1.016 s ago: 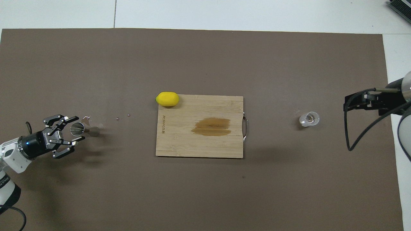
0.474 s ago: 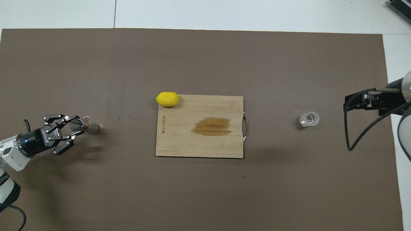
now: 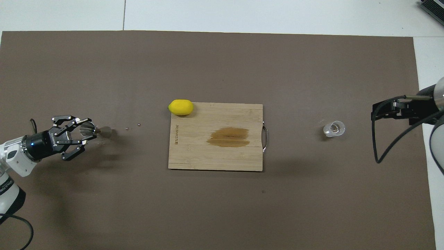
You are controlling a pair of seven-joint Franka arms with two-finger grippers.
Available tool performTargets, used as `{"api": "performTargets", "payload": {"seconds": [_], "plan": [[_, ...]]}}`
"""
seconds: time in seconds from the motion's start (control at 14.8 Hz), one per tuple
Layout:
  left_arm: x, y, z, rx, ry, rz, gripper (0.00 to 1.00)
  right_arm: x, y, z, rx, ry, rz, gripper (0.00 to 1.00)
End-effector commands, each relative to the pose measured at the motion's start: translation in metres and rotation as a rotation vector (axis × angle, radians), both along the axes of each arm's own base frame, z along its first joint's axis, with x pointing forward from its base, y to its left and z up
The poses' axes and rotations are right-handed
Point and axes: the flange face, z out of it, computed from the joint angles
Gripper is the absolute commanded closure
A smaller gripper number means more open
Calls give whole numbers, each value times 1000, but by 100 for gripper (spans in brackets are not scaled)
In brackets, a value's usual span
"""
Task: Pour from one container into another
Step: 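Carry the metal cup with the left gripper onto the cutting board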
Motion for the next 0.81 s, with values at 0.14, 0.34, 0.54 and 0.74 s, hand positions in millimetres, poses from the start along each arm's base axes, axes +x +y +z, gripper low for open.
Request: {"api": "performTargets", "payload": {"seconds": [0.14, 0.34, 0.54, 0.74], "plan": [[2, -51, 11, -22, 0, -95, 53, -7, -2, 2, 22, 7, 6, 0], [-1, -91, 13, -27, 38, -139, 53, -7, -2, 2, 23, 9, 6, 0], [-8, -133, 14, -34, 50, -125, 53, -7, -2, 2, 23, 9, 6, 0], [-12, -187, 17, -36, 54, -114, 51, -7, -2, 2, 23, 9, 6, 0]]}}
